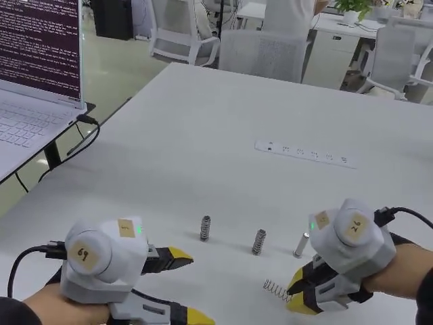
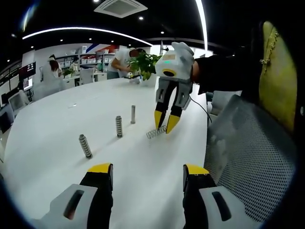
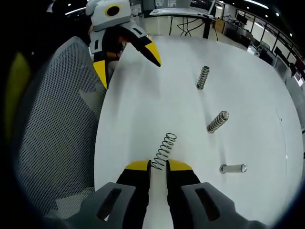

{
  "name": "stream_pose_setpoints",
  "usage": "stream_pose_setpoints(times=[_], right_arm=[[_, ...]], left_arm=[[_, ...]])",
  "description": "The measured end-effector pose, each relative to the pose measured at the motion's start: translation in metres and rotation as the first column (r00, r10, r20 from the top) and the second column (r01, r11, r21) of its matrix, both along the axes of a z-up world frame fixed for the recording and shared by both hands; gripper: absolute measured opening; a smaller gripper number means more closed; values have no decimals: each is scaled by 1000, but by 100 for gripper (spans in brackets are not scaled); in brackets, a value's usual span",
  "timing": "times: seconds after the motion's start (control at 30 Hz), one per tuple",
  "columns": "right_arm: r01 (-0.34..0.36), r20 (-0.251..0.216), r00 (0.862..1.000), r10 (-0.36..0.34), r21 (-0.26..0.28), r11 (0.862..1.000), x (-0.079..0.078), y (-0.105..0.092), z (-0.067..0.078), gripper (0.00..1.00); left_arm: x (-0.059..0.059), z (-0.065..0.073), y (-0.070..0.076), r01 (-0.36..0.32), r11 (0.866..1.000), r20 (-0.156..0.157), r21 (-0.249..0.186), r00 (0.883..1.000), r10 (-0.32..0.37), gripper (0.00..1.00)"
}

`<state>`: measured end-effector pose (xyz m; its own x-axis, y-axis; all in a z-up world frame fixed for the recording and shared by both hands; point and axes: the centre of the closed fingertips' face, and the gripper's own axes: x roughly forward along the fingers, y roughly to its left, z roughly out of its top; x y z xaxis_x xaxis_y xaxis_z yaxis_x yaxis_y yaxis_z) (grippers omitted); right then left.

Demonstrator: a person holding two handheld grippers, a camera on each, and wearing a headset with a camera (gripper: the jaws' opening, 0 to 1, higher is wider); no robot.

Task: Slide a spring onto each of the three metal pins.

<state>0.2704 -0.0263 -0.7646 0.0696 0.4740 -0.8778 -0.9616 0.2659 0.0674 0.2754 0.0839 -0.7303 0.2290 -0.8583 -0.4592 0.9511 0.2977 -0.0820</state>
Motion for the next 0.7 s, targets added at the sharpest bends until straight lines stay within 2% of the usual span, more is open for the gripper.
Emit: stream_pose_setpoints(times=[0.13, 0.43, 0.7], right_arm=[[-39, -4, 999, 39, 25, 999, -4, 12, 9, 10], [-128, 5, 992, 128, 49, 991, -14, 31, 28, 10], [-210, 7, 978, 210, 80, 974, -22, 48, 42, 10]], left_arm=[[0, 1, -2, 11, 1000, 1, -6, 1000, -11, 54], [-3, 9, -11, 85, 996, 16, -26, 996, -85, 50], [-13, 14, -23, 176, 983, 28, -51, 984, -175, 44]])
